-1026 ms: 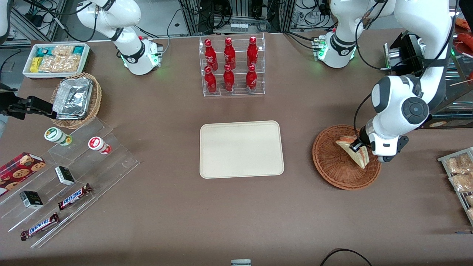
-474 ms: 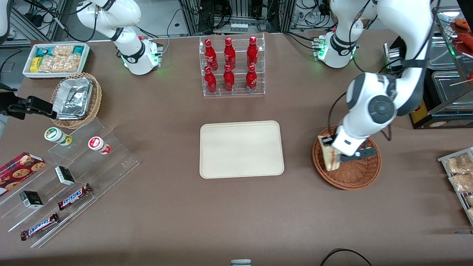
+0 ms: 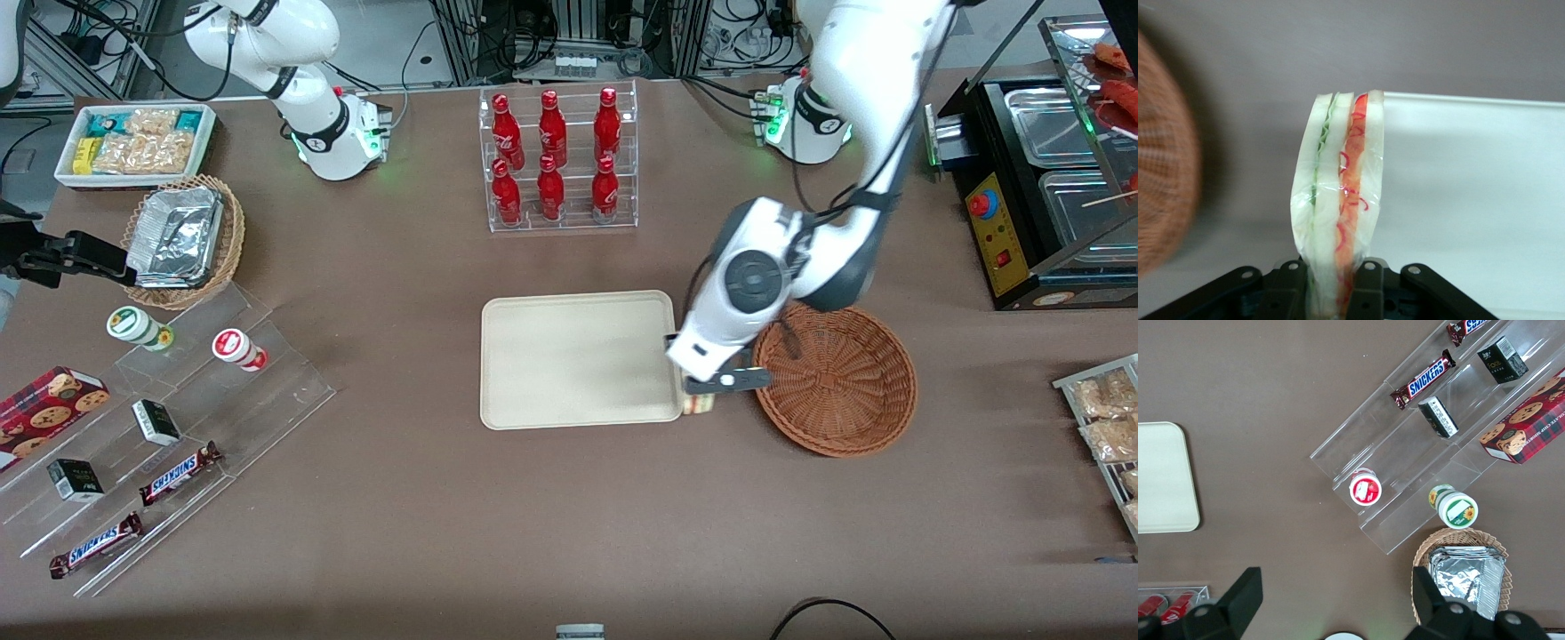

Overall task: Place sandwich from basket to tray
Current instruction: 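Lift the sandwich and carry it with the left gripper over the cream tray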

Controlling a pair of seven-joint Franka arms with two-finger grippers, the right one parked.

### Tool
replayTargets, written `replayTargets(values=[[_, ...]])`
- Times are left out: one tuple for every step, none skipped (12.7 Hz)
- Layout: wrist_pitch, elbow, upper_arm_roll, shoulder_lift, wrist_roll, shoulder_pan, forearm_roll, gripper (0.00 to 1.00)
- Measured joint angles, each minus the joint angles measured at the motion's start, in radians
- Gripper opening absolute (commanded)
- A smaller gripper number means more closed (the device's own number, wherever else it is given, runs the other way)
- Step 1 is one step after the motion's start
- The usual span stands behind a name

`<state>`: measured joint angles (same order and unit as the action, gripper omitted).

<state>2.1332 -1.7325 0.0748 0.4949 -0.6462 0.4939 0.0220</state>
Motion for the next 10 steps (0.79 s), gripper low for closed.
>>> replayTargets(values=[[0.000,0.044,0.000,0.041,-0.039,0.033,0.000,0.00],[0.000,0.089,0.001,0.078,-0.079,0.066,0.000,0.00],[0.000,0.130,0.001,0.112,-0.121,0.098,0.000,0.00],[0.000,0.161,0.001,0.139,-0.157,0.126,0.000,0.00],[0.000,0.196,0.001,0.166,-0.195,0.154,0.000,0.00],[0.000,0.235,0.000,0.195,-0.233,0.181,0.000,0.00],[-0.001,0.271,0.000,0.222,-0.265,0.206,0.000,0.00],[-0.002,0.301,0.000,0.247,-0.288,0.225,0.000,0.00],[-0.005,0.321,-0.001,0.267,-0.300,0.237,0.000,0.00],[-0.012,0.334,-0.001,0.279,-0.306,0.245,0.000,0.00]])
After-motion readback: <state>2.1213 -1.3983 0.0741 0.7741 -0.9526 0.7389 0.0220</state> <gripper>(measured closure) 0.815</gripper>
